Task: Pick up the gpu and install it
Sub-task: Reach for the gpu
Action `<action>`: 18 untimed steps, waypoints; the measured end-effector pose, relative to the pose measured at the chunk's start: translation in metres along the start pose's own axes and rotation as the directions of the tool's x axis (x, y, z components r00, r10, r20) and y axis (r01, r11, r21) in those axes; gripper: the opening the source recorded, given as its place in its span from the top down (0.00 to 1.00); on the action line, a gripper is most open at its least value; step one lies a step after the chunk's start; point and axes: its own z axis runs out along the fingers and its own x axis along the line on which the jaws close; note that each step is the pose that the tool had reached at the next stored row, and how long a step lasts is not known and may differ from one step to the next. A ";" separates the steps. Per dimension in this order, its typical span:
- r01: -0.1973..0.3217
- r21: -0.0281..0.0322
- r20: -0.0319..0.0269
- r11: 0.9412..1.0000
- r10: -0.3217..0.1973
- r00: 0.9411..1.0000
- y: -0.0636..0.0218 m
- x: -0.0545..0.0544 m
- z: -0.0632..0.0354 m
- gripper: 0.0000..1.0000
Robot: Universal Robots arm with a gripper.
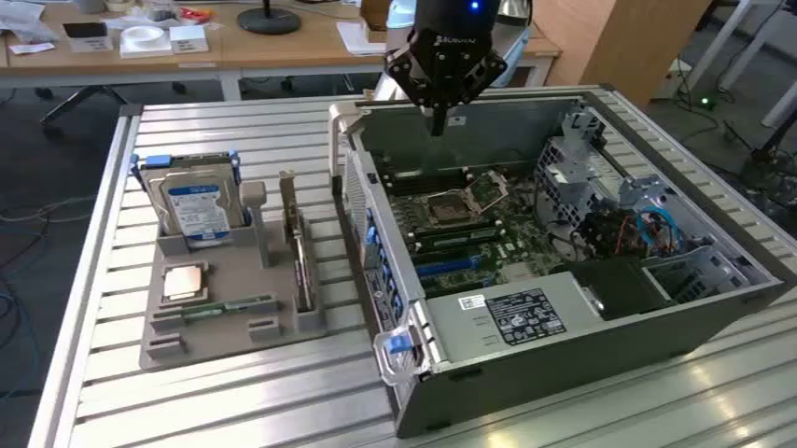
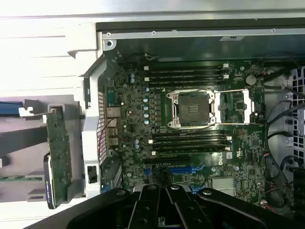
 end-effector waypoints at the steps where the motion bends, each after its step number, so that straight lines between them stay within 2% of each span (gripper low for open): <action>1: 0.000 0.000 0.000 1.000 0.000 1.000 0.0000 0.000 0.0000 0.89; 8: 0.000 0.000 0.000 1.000 0.000 1.000 0.0000 0.000 0.0000 0.89; 18: 0.000 0.000 0.000 1.000 0.000 1.000 -0.0007 0.009 -0.0001 0.89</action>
